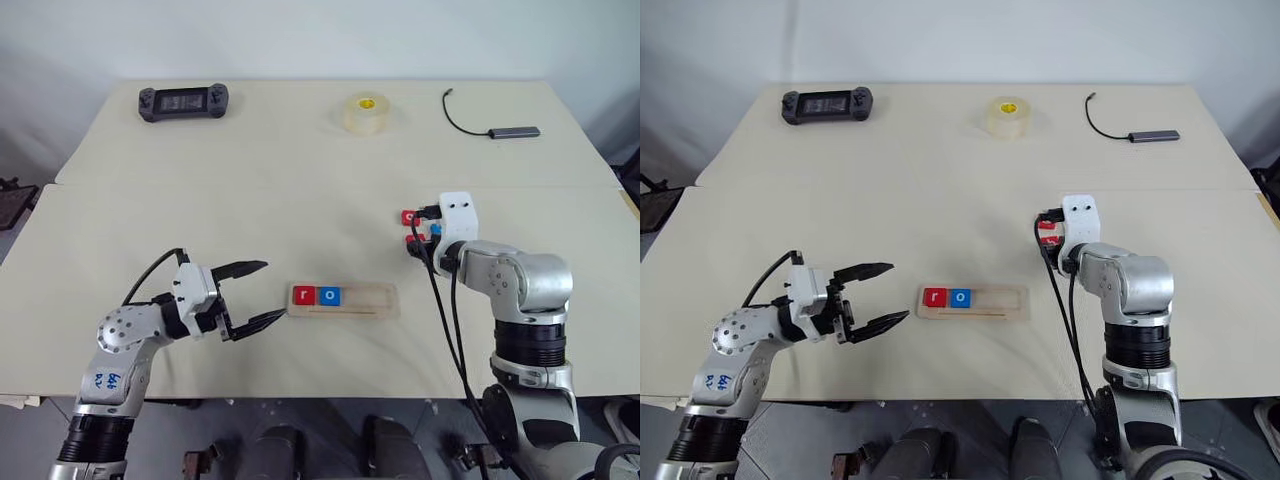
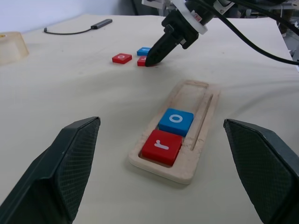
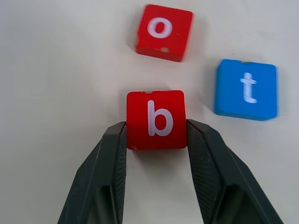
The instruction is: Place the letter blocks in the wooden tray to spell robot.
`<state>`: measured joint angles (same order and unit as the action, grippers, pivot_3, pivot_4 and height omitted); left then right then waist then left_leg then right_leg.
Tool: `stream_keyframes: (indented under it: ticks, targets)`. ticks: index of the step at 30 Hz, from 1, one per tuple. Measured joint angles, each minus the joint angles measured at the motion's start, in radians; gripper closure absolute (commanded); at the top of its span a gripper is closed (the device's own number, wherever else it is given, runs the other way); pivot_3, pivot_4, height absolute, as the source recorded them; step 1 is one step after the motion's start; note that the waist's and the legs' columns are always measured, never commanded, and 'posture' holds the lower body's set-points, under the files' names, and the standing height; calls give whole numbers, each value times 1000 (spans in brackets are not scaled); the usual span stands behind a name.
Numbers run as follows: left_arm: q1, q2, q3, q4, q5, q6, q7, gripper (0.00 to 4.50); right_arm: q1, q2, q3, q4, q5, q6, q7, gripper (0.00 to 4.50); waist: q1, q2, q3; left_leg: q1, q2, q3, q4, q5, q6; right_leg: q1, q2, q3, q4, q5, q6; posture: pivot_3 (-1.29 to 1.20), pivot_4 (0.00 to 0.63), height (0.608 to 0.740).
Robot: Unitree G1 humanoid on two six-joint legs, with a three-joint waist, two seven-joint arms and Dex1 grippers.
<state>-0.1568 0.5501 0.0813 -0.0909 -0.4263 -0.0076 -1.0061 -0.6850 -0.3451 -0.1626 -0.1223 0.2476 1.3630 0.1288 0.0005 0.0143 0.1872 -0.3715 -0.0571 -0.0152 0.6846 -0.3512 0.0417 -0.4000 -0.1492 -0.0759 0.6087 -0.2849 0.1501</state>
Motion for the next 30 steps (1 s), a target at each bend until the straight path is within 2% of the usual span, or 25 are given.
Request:
stream_keyframes:
  ticks: [5,8,14,19,22,23,26,27,30]
  targets:
    - [-44,-5,-31,76,0,3,-42,0,106,-82,-67,-169,21,136,40,3035,0,0,0,-1,1,-1,-1,0,0,0,0,-1,-1,0,0,0,150,740]
    - [-80,-8,-39,108,0,2,-61,0,168,-85,-89,-289,41,218,54,3035,-3,0,0,0,1,1,-1,0,0,0,0,0,-1,0,0,0,150,740]
    - [-102,-26,-63,145,0,1,-96,0,290,-45,-134,-445,71,236,21,3035,-2,0,0,0,1,1,-1,0,0,0,1,1,-1,0,0,0,150,740]
    - [-110,-28,-65,145,0,1,-111,0,336,-15,-152,-503,99,240,-13,1330,-2,0,0,0,1,1,-1,0,0,0,1,1,-1,0,0,0,150,740]
    - [-110,-28,-65,145,0,1,-117,0,335,-48,-157,-498,131,246,-2,322,-2,0,0,0,0,1,-1,0,0,0,1,1,-1,0,0,0,150,740]
    - [-110,-28,-65,146,0,1,-119,0,331,-82,-158,-486,144,246,17,322,0,0,0,0,0,1,-1,0,0,0,0,1,-1,0,0,0,150,740]
    - [-111,-26,-59,146,-3,7,-122,0,303,-326,-154,-410,199,208,174,322,2,1,1,-1,-1,1,-1,0,2,1,0,2,-3,0,0,0,150,740]
    - [-112,-26,-59,145,-5,9,-123,0,321,-419,-140,-390,221,135,267,322,2,1,1,0,0,1,-1,0,2,1,0,1,-5,0,0,0,150,740]
    - [-114,-29,-60,145,-7,11,-130,0,417,-587,-72,-339,239,-149,546,322,0,0,1,0,1,1,-2,0,2,3,2,0,-8,0,1,0,150,740]
